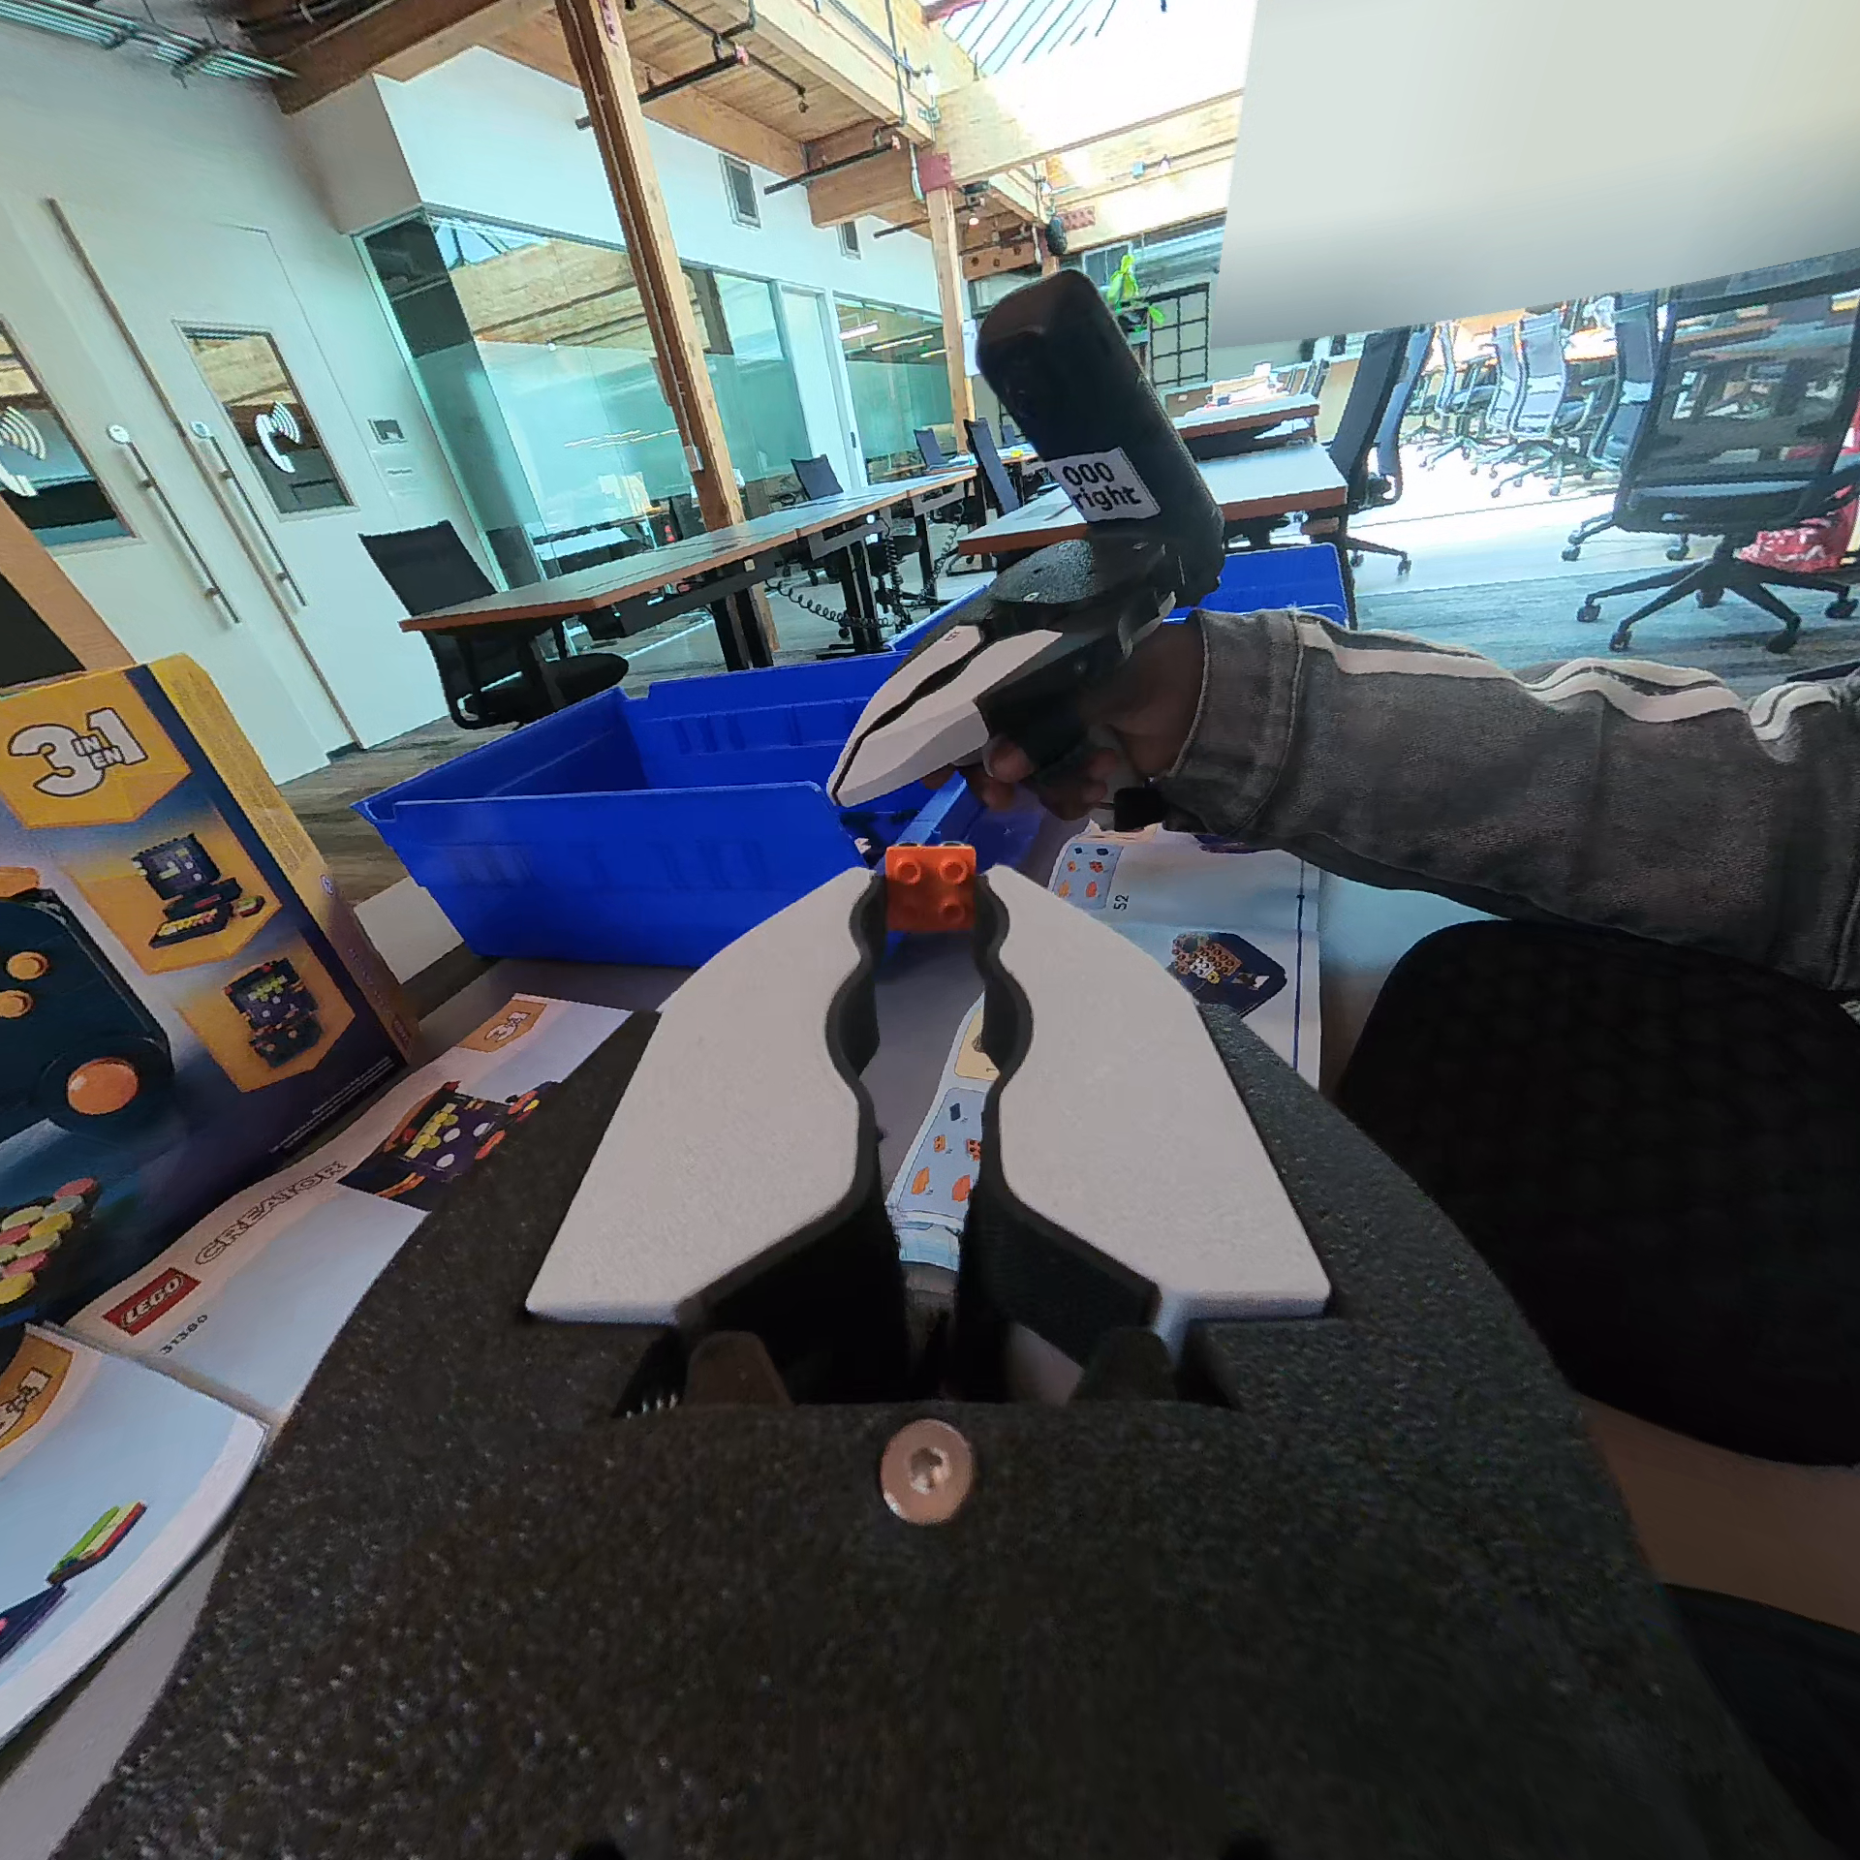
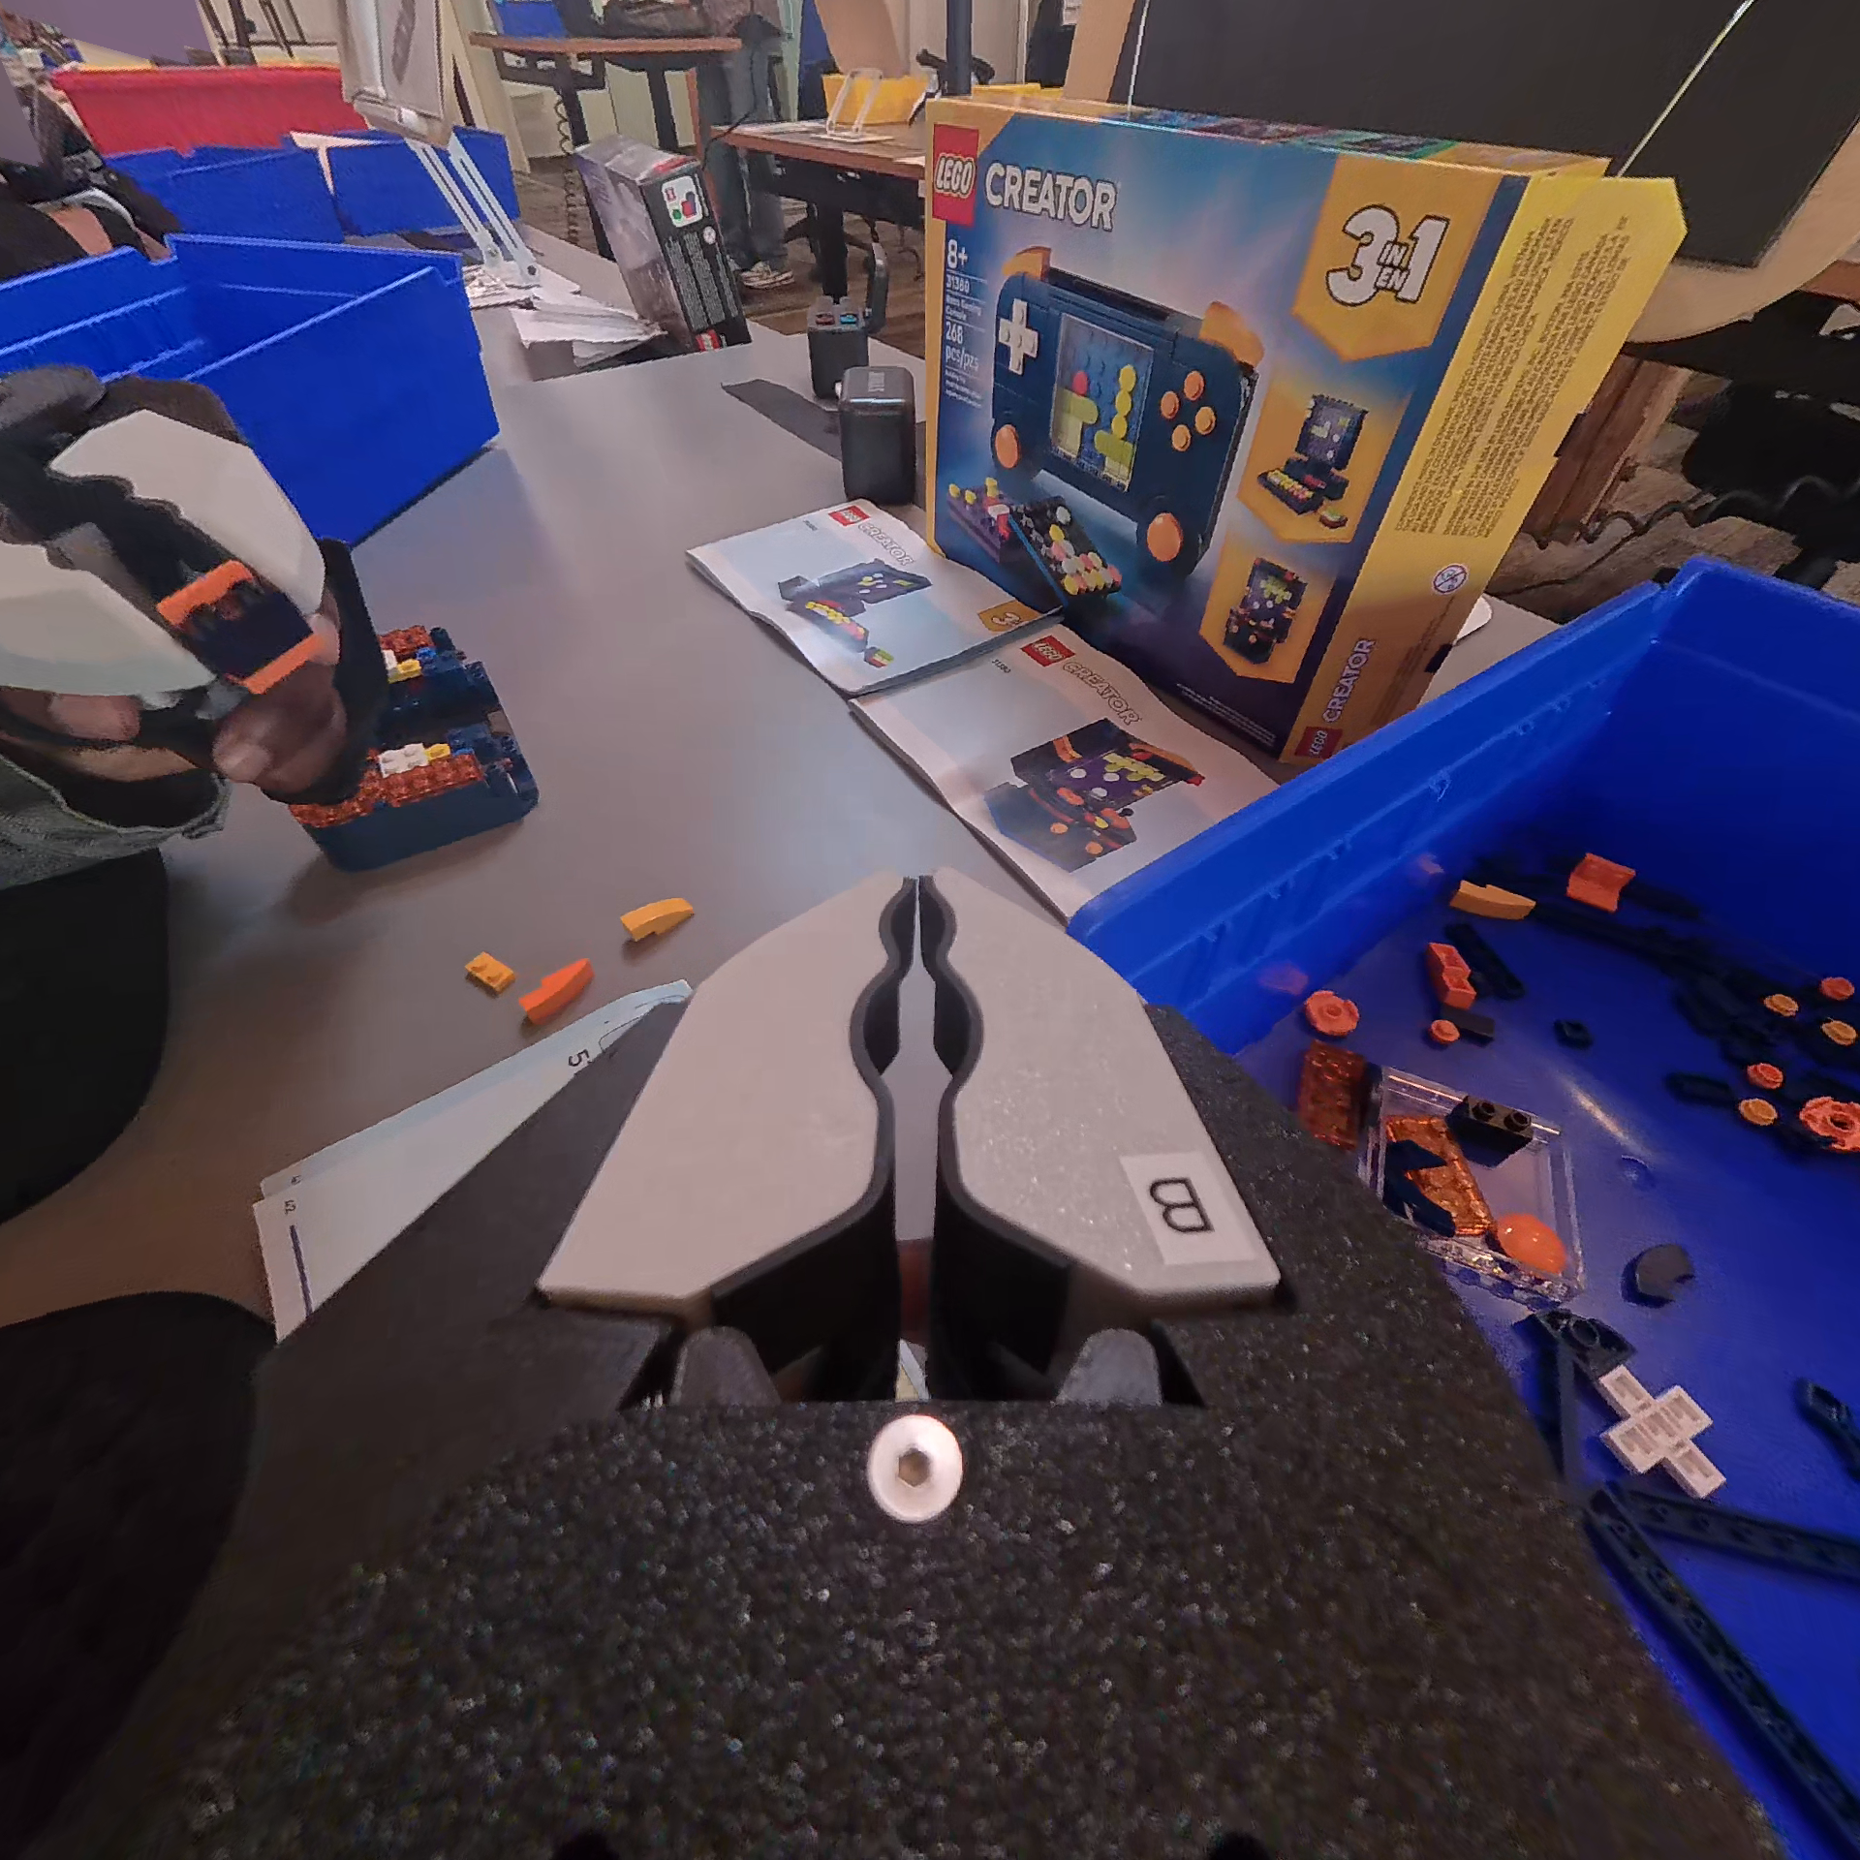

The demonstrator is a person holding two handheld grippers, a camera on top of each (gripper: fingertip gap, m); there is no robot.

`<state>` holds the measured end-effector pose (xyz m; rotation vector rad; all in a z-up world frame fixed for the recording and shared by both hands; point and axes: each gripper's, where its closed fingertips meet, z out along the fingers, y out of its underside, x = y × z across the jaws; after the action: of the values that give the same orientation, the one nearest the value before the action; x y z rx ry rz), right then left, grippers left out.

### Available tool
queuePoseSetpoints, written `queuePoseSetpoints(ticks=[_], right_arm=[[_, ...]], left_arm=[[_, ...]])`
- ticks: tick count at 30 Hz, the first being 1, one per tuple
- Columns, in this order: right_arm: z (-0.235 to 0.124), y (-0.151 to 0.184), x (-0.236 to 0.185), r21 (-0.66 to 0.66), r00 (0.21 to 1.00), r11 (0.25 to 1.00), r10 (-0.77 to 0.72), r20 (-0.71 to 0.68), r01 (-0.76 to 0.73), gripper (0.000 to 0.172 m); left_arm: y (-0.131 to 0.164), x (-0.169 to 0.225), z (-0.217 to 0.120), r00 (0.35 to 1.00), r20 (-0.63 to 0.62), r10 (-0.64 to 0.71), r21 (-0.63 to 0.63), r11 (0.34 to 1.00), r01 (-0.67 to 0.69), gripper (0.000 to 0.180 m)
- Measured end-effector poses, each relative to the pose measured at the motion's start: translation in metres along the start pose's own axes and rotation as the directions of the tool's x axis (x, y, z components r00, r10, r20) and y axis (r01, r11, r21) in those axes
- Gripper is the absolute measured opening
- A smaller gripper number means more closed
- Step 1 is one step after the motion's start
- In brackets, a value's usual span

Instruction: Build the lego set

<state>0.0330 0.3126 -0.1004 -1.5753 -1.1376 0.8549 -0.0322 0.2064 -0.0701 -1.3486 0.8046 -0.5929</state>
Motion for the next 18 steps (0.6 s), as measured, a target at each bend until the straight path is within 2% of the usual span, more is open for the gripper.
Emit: queuePoseSetpoints(ticks=[4, 9, 11, 14, 16, 18], right_arm=[[0.001, 0.003, 0.000, -0.018, 1.000, 1.000, -0.012, -0.005, 0.012, 0.000], [0.001, 0.004, -0.001, -0.021, 1.000, 1.000, -0.003, 0.006, 0.004, 0.000], [0.003, 0.008, -0.008, -0.045, 0.998, 0.999, -0.005, 0.057, 0.007, 0.002], [0.010, 0.022, -0.026, -0.138, 0.989, 0.990, -0.010, 0.147, 0.031, 0.006], [0.015, 0.038, -0.034, -0.248, 0.985, 0.967, -0.009, 0.174, 0.053, 0.009], [0.017, 0.055, -0.033, -0.361, 0.990, 0.931, -0.008, 0.144, 0.059, 0.012]], left_arm=[[-0.003, -0.002, -0.001, 1.000, 0.010, -0.012, 0.020, 1.000, 0.012, 0.015], [-0.025, -0.024, -0.017, 0.986, 0.082, -0.142, 0.178, 0.976, 0.126, 0.015], [-0.030, -0.036, -0.024, 0.974, 0.116, -0.196, 0.236, 0.958, 0.164, 0.015], [-0.030, -0.042, -0.028, 0.970, 0.141, -0.196, 0.233, 0.959, 0.160, 0.015], [-0.025, -0.043, -0.026, 0.974, 0.186, -0.131, 0.182, 0.978, 0.097, 0.015], [-0.023, -0.039, -0.023, 0.978, 0.196, -0.071, 0.144, 0.989, 0.043, 0.015]])
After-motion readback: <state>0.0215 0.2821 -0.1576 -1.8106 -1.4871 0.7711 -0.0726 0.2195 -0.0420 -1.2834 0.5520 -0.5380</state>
